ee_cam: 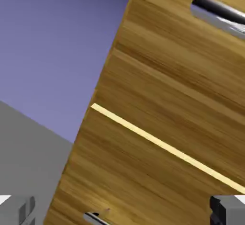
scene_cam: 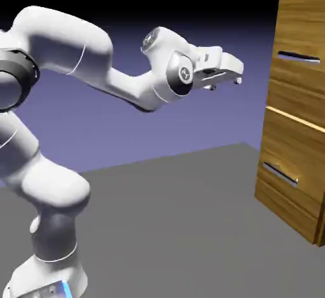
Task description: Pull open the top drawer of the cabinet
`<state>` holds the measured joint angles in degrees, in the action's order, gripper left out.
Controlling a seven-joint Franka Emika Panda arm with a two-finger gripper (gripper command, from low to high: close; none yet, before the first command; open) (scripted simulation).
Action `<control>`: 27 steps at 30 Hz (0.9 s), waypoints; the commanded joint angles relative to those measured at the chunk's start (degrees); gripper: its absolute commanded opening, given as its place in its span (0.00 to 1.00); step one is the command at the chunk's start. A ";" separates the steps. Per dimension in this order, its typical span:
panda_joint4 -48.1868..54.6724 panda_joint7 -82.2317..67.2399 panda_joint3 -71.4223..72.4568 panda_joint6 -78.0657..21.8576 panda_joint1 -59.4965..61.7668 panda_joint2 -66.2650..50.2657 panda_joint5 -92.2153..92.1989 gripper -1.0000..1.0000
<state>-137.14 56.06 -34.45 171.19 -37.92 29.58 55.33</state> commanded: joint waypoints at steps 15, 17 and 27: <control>16.12 9.19 -23.27 -1.90 -25.15 -2.08 37.38 0.50; 18.27 10.42 -26.37 -2.16 -28.51 -2.36 42.36 0.50; 29.01 16.54 -41.89 -3.42 -45.27 -3.74 67.28 0.50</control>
<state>-108.13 72.60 -76.33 167.77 -83.19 25.83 122.61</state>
